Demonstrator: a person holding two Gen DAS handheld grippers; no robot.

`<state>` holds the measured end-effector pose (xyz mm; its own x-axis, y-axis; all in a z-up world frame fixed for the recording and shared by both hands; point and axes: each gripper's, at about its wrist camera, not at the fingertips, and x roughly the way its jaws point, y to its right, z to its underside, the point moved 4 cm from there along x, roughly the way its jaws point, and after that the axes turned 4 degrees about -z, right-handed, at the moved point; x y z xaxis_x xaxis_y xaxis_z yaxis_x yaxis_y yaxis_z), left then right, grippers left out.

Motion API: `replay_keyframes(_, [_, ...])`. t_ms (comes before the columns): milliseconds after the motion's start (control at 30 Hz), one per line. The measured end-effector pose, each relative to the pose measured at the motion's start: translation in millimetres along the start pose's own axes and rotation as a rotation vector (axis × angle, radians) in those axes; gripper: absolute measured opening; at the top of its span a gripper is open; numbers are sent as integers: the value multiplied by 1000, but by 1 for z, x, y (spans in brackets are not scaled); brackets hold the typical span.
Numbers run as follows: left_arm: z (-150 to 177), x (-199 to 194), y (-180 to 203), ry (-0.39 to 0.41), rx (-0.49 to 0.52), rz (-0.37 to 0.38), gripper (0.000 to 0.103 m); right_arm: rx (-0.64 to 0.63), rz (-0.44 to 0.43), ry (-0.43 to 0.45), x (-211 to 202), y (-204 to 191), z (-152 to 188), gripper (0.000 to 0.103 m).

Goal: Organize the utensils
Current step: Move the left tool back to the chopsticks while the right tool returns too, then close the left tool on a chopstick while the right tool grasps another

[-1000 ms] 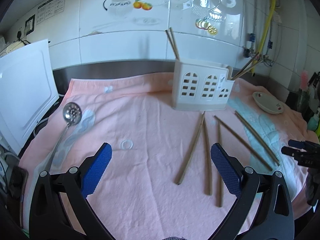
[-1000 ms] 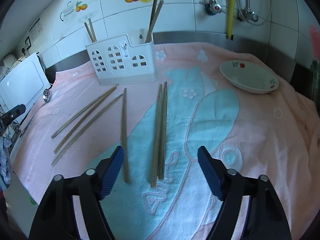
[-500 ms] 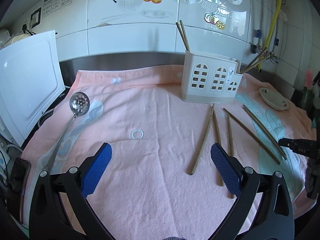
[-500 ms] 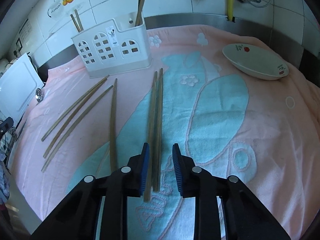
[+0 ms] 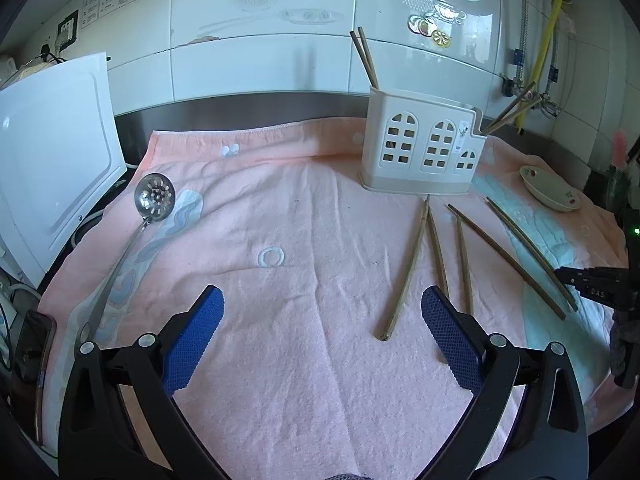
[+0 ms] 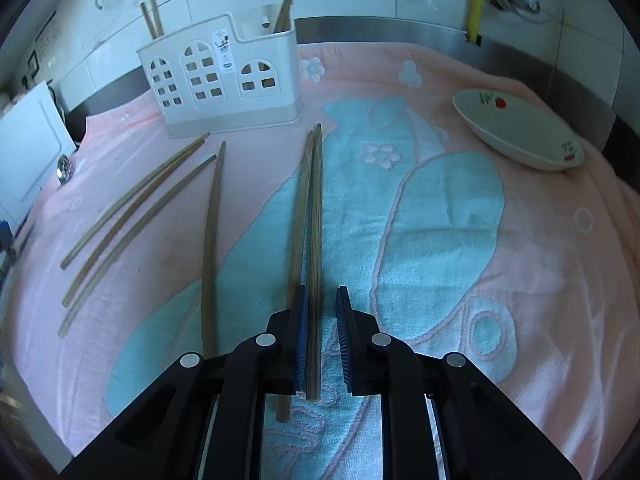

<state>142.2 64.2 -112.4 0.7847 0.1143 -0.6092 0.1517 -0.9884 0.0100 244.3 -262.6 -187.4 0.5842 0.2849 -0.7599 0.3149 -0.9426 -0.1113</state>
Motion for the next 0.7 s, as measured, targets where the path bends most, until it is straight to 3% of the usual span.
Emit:
replay_keyframes(367, [3, 6, 15, -11, 39, 19, 96, -67, 54, 4, -2, -7, 5, 10])
replay_keyframes(700, [8, 24, 36, -57, 127, 71, 63, -47, 39, 34, -13, -6, 9, 6])
